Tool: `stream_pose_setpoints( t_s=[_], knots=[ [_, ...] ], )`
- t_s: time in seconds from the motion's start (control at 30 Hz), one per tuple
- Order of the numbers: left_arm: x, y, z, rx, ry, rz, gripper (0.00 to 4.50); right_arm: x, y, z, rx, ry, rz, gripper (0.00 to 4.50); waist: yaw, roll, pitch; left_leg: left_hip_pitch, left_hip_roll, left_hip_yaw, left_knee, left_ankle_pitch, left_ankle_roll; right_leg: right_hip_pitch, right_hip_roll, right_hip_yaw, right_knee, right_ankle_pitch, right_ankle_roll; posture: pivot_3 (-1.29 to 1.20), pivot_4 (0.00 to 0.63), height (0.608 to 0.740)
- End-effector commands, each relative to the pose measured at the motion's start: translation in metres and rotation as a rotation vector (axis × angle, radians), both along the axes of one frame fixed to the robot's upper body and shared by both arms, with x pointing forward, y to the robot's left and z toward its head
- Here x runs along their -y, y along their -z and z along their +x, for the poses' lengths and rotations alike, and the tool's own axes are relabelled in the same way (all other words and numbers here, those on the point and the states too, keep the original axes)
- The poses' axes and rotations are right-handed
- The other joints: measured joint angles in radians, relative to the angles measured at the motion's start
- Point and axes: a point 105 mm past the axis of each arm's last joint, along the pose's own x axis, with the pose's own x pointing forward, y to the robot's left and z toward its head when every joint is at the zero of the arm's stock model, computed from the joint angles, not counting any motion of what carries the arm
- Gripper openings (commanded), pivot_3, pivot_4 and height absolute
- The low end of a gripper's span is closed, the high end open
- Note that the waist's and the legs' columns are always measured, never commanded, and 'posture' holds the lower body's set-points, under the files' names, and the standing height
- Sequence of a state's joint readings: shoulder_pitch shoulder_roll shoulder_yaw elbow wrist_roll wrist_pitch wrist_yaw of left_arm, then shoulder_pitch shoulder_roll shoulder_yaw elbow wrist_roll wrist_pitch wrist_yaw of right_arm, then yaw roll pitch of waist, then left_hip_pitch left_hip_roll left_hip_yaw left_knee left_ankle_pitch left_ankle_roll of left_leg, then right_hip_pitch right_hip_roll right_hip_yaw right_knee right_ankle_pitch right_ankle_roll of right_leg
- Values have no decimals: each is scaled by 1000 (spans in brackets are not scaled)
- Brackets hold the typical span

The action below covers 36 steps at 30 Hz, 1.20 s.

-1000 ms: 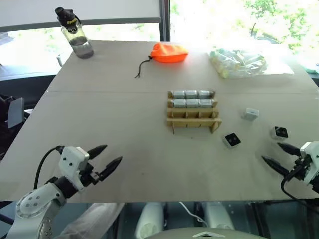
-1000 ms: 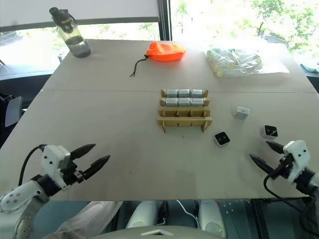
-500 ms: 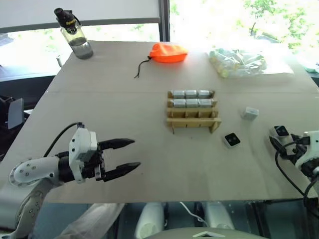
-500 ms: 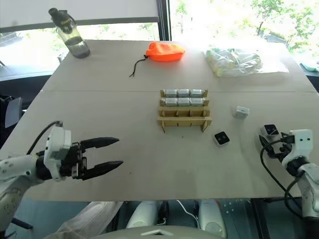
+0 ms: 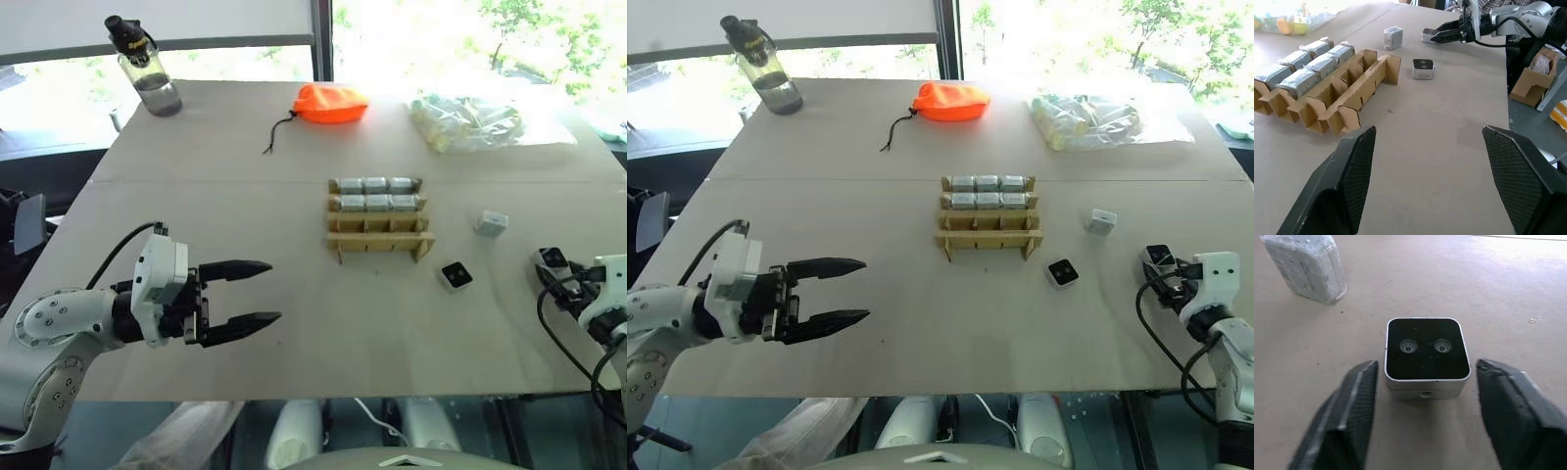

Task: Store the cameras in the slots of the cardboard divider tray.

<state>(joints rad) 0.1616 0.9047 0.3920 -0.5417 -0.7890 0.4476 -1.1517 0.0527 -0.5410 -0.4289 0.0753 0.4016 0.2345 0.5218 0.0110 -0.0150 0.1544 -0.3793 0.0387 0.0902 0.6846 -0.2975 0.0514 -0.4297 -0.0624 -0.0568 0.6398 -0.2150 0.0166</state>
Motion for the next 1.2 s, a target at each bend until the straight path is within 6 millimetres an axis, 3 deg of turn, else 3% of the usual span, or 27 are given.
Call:
stream_pose_setpoints(
  t_s=[0.03, 0.17, 0.27, 0.37, 0.5, 0.6, 0.8, 1.07, 1.2],
  knots=[
    [5, -6, -5, 28, 21, -8, 3592, 0, -8, 2, 17, -11, -12, 1752, 0, 0, 0, 0, 0, 0, 0, 0, 0, 0, 0, 0, 0, 0, 0, 0, 150, 740],
    [5, -5, -6, 24, 12, -10, 3592, -5, -8, 3, 27, -42, -14, 1752, -1, 0, 0, 0, 0, 0, 0, 0, 0, 0, 0, 0, 0, 0, 0, 0, 150, 740],
    [3, -3, 7, 13, -80, -9, 3592, -14, -22, 5, 93, -130, -99, 1752, 0, 0, 0, 0, 0, 0, 0, 0, 0, 0, 0, 0, 0, 0, 0, 0, 150, 740],
    [15, -4, 30, 45, -152, -28, 3592, -37, -47, 11, 196, -308, -418, 1752, 2, 3, 2, 0, 0, 0, 0, -1, 2, 0, 0, 0, 0, -1, 3, 0, 150, 740],
    [33, -2, 47, 51, -145, -23, 3592, -67, -75, 22, 334, -448, -653, 1752, 0, 2, 1, 0, -1, 0, 0, 0, 0, 0, 0, 1, 1, 1, 7, 0, 150, 740],
    [43, -3, 58, -2, -85, -49, 3592, -94, -83, 24, 426, -593, -873, 1752, -2, 2, 2, 0, -1, 0, 0, 0, 0, 0, 1, 0, 1, 3, 4, 0, 150, 740],
    [61, -14, 81, -77, 77, -71, 3592, -161, -92, 21, 655, -897, -1142, 1752, -1, 1, 2, -1, -1, 0, 0, 1, -2, -1, 3, 0, 0, 3, 4, 0, 150, 740],
    [84, -21, 99, -111, 277, 38, 3592, -208, -93, 10, 811, -1204, -1262, 1752, 2, -1, 4, -4, -2, 0, 2, 1, -2, -1, 3, -1, -2, 3, 4, 0, 150, 740],
    [89, -17, 107, -131, 305, 78, 3592, -224, -101, 10, 880, -1265, -1296, 1752, -2, -1, 4, -3, -2, 1, 2, 1, -2, -1, 3, 0, -2, 3, 4, 0, 150, 740]
  ],
)
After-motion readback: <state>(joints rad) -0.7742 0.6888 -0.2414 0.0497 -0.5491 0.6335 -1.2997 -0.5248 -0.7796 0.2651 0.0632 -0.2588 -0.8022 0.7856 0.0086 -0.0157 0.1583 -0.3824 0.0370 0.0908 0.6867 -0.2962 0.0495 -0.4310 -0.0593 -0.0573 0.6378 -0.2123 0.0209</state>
